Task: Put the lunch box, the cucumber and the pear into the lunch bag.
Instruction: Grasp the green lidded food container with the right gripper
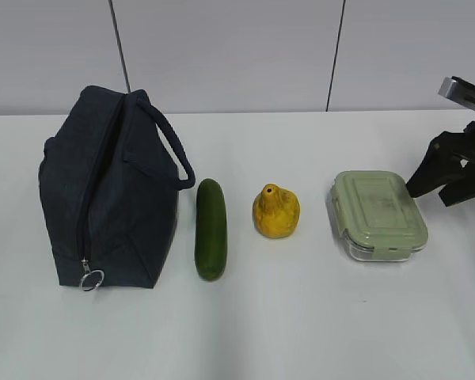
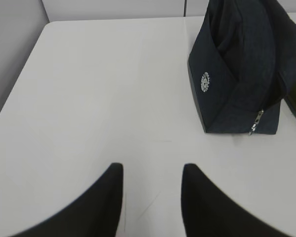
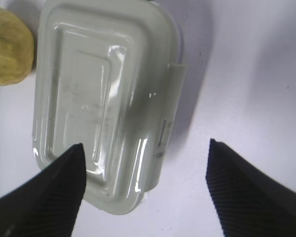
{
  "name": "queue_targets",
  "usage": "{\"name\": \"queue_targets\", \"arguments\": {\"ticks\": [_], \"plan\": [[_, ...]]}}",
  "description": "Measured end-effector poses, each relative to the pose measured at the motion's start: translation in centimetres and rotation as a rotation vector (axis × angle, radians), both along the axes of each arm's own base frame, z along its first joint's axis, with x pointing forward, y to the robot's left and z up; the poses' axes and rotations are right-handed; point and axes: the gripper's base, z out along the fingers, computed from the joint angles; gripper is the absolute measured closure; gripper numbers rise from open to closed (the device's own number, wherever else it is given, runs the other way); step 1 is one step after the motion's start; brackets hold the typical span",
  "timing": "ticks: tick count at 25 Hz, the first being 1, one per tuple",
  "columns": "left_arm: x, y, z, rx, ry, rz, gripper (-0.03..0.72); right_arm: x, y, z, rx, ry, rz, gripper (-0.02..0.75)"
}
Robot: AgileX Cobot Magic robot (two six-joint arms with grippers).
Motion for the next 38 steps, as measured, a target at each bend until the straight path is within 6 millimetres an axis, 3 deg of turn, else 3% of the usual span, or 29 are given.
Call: {"name": "queue_targets", "arguments": {"ticks": [8, 12, 17, 24, 38], "plan": [[0.0, 0.0, 0.0, 0.000, 0.000, 0.000, 0.449, 0.1, 0.3, -0.9, 0.102, -0.009, 0.080, 0.147], [0.0, 0.0, 0.0, 0.000, 0.000, 0.000, 0.449, 0.2, -0.6, -2.2, 0.160, -0.002, 0.060, 0.148], [0.0, 0.0, 0.0, 0.000, 0.000, 0.000, 0.449, 0.1, -1.6, -2.2, 0.167, -0.011, 0.038, 0.148], [0.0, 0.0, 0.0, 0.000, 0.000, 0.000, 0.449, 0.6, -1.4, -4.1, 0.233, -0.007, 0.041, 0.147], [0.0, 0.0, 0.0, 0.000, 0.000, 0.000, 0.449, 1.1, -1.2, -5.9, 0.295, -0.012, 0.033, 0.147]]}}
